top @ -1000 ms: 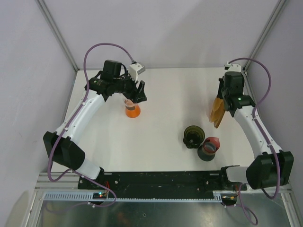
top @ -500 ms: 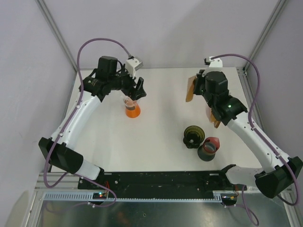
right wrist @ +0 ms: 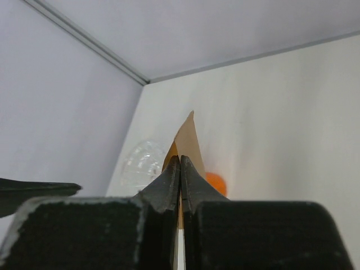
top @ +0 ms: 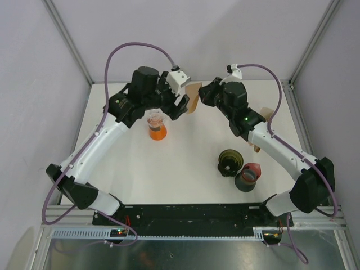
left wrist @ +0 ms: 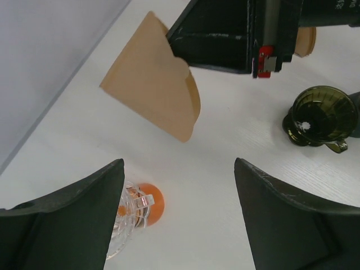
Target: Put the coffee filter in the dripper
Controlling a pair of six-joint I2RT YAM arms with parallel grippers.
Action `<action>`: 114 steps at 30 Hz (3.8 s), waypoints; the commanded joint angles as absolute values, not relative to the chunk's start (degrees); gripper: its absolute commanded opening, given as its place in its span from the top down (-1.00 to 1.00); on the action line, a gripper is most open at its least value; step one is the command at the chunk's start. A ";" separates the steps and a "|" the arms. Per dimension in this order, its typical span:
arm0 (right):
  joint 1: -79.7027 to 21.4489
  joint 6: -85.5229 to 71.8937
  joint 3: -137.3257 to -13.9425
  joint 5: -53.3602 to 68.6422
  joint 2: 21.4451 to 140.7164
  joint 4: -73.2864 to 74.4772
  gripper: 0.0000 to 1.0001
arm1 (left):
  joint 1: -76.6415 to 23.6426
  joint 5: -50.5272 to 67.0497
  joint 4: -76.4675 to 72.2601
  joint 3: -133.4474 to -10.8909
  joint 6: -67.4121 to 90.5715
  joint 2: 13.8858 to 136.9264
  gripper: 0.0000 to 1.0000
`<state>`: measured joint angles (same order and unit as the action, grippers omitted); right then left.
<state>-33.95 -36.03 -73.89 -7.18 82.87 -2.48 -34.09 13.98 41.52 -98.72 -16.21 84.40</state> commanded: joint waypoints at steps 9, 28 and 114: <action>-36.52 -42.25 -75.67 -7.09 82.73 -10.02 1.00 | -40.75 -0.68 31.72 -94.24 -20.52 85.93 -0.59; -36.71 -41.85 -75.67 -3.77 84.25 -10.57 1.00 | -41.24 -12.78 22.16 -87.50 -25.13 86.51 0.59; -58.89 67.99 -73.73 4.09 82.48 5.28 -0.03 | -23.72 -4.01 43.86 -97.98 -21.54 82.17 0.99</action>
<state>-59.09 76.53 -73.14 -1.26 86.91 9.15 -29.52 -6.13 47.99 -93.34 -23.46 80.36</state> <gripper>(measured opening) 0.412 0.006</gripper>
